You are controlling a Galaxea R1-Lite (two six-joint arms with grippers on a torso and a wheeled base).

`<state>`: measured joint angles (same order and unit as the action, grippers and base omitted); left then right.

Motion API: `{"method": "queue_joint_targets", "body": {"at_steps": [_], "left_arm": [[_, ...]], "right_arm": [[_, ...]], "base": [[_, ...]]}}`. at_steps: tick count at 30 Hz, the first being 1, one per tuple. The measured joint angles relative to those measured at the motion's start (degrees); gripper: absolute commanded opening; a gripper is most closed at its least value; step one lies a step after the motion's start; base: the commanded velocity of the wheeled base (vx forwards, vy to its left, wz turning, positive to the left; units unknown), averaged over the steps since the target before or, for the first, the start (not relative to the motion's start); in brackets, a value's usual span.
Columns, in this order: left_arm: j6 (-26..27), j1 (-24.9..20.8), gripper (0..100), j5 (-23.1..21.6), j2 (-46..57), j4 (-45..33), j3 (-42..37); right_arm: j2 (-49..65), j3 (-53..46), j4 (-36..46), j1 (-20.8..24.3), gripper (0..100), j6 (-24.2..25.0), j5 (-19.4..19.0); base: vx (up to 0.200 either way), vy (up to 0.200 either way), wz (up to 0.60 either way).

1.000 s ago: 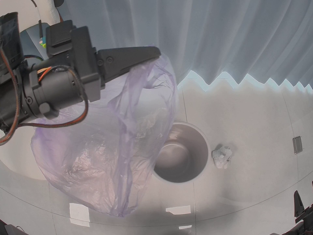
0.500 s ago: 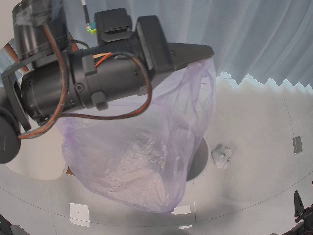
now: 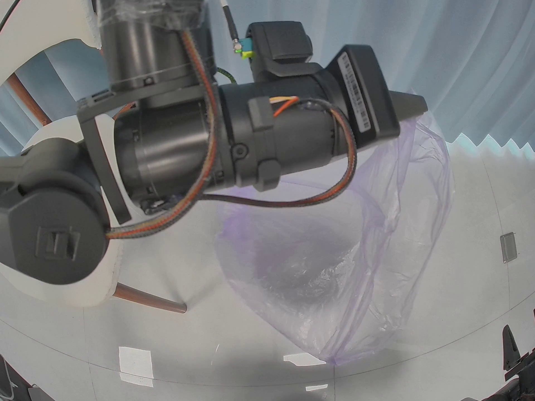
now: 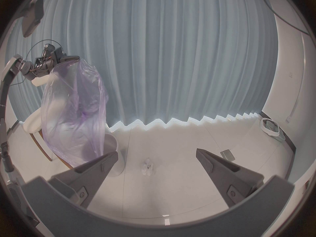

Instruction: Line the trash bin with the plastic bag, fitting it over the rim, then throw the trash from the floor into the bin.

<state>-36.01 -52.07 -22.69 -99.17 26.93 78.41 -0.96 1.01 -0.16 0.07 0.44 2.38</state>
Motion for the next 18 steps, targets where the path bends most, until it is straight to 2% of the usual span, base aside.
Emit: {"method": "queue_joint_targets", "body": {"at_steps": [9, 18], "left_arm": [[0.02, 0.96, 0, 0.30, -0.94, -0.22, -0.05], [-0.22, 2.27, 0, 3.36, 0.16, -0.66, -3.66]], "right_arm": [[0.00, 0.00, 0.00, 0.00, 100, 0.02, 0.00], [0.00, 0.00, -0.02, 0.00, 100, 0.00, 0.00]], "base": [[0.000, 0.000, 0.00], [0.000, 0.000, 0.00]]}}
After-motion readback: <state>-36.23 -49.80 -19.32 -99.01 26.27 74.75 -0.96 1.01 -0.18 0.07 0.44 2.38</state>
